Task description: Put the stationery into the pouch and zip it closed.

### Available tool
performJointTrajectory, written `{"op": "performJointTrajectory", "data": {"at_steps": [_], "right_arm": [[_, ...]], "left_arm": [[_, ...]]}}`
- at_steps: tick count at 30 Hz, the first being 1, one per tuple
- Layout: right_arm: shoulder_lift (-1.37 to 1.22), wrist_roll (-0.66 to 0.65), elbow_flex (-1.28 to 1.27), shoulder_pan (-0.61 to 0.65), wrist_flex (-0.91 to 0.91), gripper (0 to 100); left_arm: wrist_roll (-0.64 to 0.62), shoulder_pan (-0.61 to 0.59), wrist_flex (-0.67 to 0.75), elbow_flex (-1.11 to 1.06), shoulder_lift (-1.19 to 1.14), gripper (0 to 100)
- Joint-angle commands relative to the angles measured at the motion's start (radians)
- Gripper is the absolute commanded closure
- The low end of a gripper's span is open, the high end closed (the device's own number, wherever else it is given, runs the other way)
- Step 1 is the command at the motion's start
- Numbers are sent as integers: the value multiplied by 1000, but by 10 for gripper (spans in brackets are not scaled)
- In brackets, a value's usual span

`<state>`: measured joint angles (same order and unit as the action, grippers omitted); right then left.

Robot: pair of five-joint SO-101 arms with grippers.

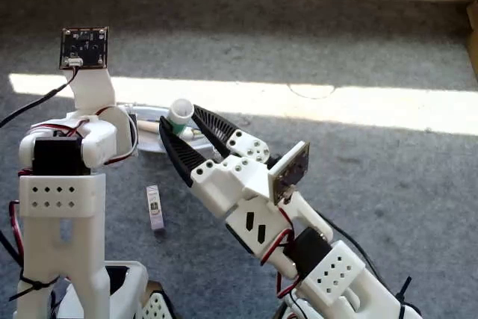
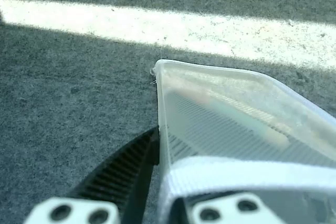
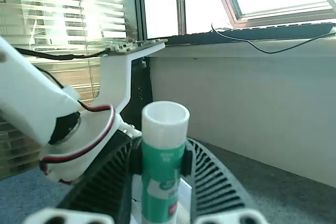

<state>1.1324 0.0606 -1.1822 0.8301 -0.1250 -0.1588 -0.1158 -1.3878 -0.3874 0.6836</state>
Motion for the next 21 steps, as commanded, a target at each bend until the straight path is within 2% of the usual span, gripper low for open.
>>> {"op": "performJointTrajectory", "data": {"at_steps": [1,6,12,17,21], "right_arm": [[-81,-12,18,4,-68,989],[-185,-12,8,-33,-249,989],[-206,-11,-4,-28,-234,984],[-206,-5,-21,-25,-173,856],[-185,-5,-18,-25,-150,854]], "left_arm": [[8,16,21,7,24,990],[8,13,26,-2,24,990],[8,13,26,-2,24,990],[9,13,26,-2,24,990],[9,13,26,-2,24,990]]}}
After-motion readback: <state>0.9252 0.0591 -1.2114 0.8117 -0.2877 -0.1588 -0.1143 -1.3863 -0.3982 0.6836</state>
